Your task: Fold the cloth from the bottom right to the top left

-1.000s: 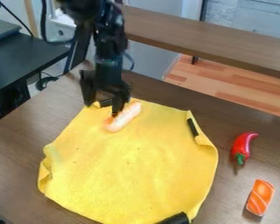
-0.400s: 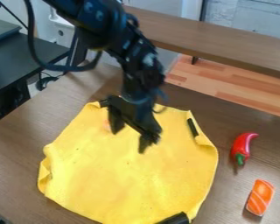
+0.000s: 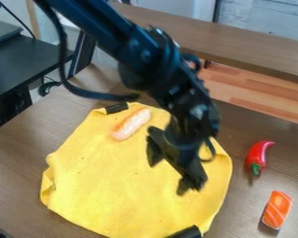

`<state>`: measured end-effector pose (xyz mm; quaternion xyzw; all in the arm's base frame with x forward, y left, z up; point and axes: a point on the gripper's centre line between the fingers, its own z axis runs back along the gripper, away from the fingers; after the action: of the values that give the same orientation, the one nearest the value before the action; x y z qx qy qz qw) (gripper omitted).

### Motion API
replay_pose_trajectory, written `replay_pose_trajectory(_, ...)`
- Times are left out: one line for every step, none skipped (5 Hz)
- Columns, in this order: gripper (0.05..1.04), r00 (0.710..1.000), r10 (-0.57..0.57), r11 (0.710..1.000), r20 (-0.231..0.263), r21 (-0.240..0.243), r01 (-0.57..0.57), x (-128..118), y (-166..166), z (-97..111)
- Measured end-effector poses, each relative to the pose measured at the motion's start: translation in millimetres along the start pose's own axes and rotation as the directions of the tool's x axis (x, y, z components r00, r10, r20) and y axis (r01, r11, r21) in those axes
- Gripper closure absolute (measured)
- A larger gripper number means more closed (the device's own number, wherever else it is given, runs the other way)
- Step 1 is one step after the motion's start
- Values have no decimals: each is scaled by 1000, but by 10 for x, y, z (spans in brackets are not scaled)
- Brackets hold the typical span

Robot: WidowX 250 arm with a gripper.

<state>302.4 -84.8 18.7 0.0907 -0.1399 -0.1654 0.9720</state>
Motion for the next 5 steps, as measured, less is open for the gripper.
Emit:
replay_pose_trajectory(83, 998, -66, 998, -21, -26, 65, -58, -184, -127)
replay_pose_trajectory(83, 987, -157, 986, -20, -65, 156, -189, -341, -232)
replay_pose_trajectory(83, 979, -202, 975, -19, -96, 199, -340, -424, -274)
replay_pose_trajectory(83, 972, -235, 964, 12, -123, 234, -439, -476, -200)
replay_pose_trajectory(118, 964, -264, 957, 35, -115, 267, -442, -547, -193)
